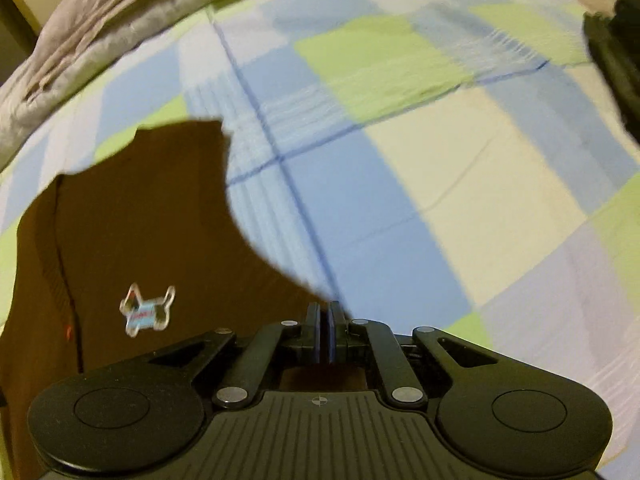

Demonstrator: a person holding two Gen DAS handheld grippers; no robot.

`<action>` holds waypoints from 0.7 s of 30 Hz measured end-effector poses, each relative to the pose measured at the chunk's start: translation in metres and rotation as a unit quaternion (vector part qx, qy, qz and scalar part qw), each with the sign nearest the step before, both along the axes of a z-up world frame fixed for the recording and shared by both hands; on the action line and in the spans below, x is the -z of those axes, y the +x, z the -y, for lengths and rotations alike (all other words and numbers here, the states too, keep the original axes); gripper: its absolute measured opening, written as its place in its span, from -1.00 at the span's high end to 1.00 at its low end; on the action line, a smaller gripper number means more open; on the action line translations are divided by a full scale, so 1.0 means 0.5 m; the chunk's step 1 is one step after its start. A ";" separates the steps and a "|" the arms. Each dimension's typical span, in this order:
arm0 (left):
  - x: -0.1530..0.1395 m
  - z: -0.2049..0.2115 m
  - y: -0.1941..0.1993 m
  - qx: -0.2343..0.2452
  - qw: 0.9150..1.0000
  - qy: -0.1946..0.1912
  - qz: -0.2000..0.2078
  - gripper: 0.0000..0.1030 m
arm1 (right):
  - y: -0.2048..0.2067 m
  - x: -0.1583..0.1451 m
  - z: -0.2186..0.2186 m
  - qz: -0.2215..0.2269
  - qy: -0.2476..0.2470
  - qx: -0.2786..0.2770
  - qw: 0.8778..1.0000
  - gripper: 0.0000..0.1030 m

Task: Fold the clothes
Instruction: 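Lower the vest flat onto the bed and open both grippers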

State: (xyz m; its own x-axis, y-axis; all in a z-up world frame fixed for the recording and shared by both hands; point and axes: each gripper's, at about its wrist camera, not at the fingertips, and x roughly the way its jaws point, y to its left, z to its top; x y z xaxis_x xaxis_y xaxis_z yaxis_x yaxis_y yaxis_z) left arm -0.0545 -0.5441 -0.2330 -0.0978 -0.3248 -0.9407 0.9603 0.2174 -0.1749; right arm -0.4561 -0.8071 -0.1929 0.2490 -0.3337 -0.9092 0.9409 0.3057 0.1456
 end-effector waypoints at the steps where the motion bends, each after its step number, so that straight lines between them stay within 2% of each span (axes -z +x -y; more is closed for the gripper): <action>1: -0.007 -0.001 0.005 -0.005 1.000 -0.001 0.002 0.70 | -0.002 -0.012 -0.009 0.004 -0.007 -0.005 1.000 0.88; 5: -0.015 -0.015 -0.005 -0.006 1.000 -0.004 -0.022 0.68 | -0.022 -0.038 -0.084 0.046 0.012 -0.009 0.999 0.88; 8: 0.008 -0.026 -0.035 0.013 0.999 0.009 -0.030 0.66 | -0.045 -0.010 -0.153 0.046 0.060 -0.004 0.997 0.88; 11: 0.025 -0.048 -0.049 0.031 0.999 0.009 -0.015 0.66 | -0.089 0.035 -0.211 0.024 0.104 0.022 0.994 0.88; 13: 0.024 -0.058 -0.044 0.038 0.999 0.014 -0.007 0.66 | -0.114 0.026 -0.246 0.018 0.093 0.030 0.995 0.88; 16: 0.021 -0.083 -0.030 0.051 0.998 0.023 -0.002 0.48 | -0.119 0.002 -0.292 -0.019 0.079 0.040 0.996 0.88; 18: 0.008 -0.101 -0.016 0.062 0.998 0.022 0.003 0.51 | -0.107 -0.026 -0.335 -0.020 0.061 0.051 0.997 0.81; 20: -0.016 -0.125 -0.003 0.076 0.997 0.013 0.009 0.55 | -0.096 -0.054 -0.378 -0.020 0.042 0.061 0.997 -0.10; 21: -0.028 -0.138 0.003 0.083 0.996 0.009 0.011 0.55 | -0.090 -0.068 -0.399 -0.020 0.033 0.066 0.997 -0.62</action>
State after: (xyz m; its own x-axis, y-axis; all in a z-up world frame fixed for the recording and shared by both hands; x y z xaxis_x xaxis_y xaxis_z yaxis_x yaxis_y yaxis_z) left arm -0.0528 -0.4753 -0.2192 -0.1284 -0.2892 -0.9486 0.9868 0.0578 -0.1512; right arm -0.5013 -0.6075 -0.1590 0.1704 -0.3011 -0.9382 0.9778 0.1694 0.1232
